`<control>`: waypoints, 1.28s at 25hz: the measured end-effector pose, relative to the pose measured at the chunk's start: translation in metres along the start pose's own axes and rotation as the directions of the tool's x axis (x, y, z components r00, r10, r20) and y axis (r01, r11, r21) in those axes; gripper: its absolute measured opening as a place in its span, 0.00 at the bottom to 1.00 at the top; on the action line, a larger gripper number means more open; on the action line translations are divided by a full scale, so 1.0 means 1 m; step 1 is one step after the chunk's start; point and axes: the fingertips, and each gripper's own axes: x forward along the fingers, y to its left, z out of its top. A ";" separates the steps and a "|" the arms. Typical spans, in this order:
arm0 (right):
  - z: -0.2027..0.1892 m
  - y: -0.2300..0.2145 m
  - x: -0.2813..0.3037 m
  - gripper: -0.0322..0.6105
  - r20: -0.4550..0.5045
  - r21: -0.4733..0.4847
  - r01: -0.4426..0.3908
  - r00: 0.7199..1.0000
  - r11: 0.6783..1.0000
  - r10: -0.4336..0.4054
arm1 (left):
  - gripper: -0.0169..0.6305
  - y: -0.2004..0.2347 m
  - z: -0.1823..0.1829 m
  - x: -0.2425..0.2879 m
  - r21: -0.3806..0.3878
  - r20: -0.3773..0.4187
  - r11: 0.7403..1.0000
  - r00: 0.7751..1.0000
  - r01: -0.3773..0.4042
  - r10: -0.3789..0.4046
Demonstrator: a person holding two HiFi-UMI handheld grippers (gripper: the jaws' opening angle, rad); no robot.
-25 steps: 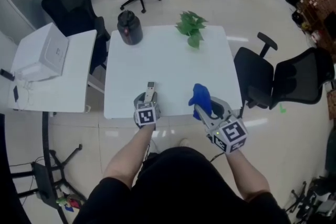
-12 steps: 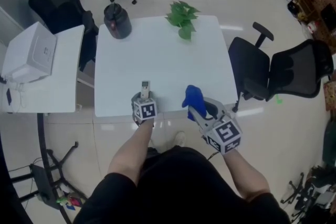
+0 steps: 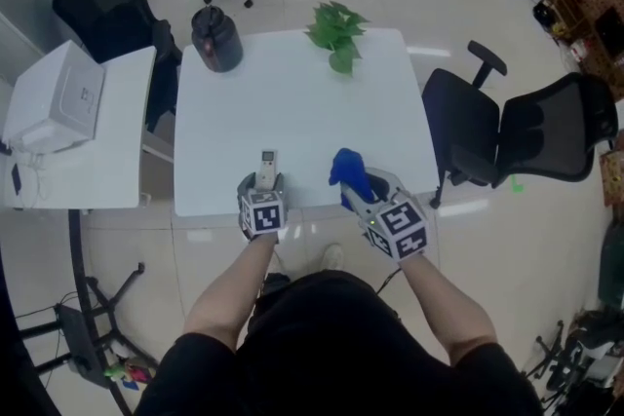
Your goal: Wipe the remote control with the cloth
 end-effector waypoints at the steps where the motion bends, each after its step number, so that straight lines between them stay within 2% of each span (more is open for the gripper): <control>1: -0.007 -0.004 0.011 0.25 -0.030 -0.004 0.007 1.000 1.000 -0.007 | 0.45 0.001 0.001 -0.008 -0.007 0.011 1.000 1.000 0.013 -0.013; 6: -0.061 -0.023 0.074 0.26 -0.207 -0.075 0.037 0.977 0.997 -0.051 | 0.45 0.003 0.012 -0.057 -0.025 0.066 0.997 0.995 0.071 -0.069; 11: -0.108 -0.039 0.125 0.26 -0.349 -0.151 0.024 0.934 0.988 -0.076 | 0.45 -0.004 0.032 -0.097 0.036 0.121 0.994 0.987 0.102 -0.106; 14: -0.113 -0.047 0.140 0.26 -0.384 -0.209 0.018 0.918 0.978 -0.098 | 0.45 -0.007 0.040 -0.110 0.075 0.140 0.992 0.983 0.107 -0.116; 18: -0.135 -0.044 0.153 0.28 -0.444 -0.179 -0.016 0.894 0.984 -0.066 | 0.45 -0.009 0.042 -0.114 0.104 0.149 0.989 0.981 0.108 -0.123; 23: -0.142 -0.043 0.157 0.36 -0.459 -0.138 -0.016 0.887 0.990 -0.049 | 0.45 -0.012 0.045 -0.110 0.121 0.151 0.986 0.979 0.117 -0.135; 25: -0.137 -0.044 0.150 0.44 -0.450 -0.121 -0.010 0.892 0.993 -0.046 | 0.45 -0.015 0.051 -0.112 0.133 0.163 0.983 0.976 0.125 -0.146; 27: -0.120 -0.044 0.133 0.45 -0.400 -0.104 0.009 0.915 0.995 -0.050 | 0.45 -0.019 0.060 -0.117 0.148 0.185 0.979 0.969 0.139 -0.165; 30: -0.071 -0.034 0.095 0.45 -0.239 -0.104 0.045 0.969 0.994 -0.069 | 0.45 -0.029 0.078 -0.132 0.178 0.230 0.968 0.949 0.176 -0.215; 32: -0.039 -0.010 0.069 0.45 -0.147 -0.094 0.021 0.989 0.995 -0.035 | 0.45 -0.040 0.092 -0.146 0.215 0.259 0.954 0.929 0.211 -0.264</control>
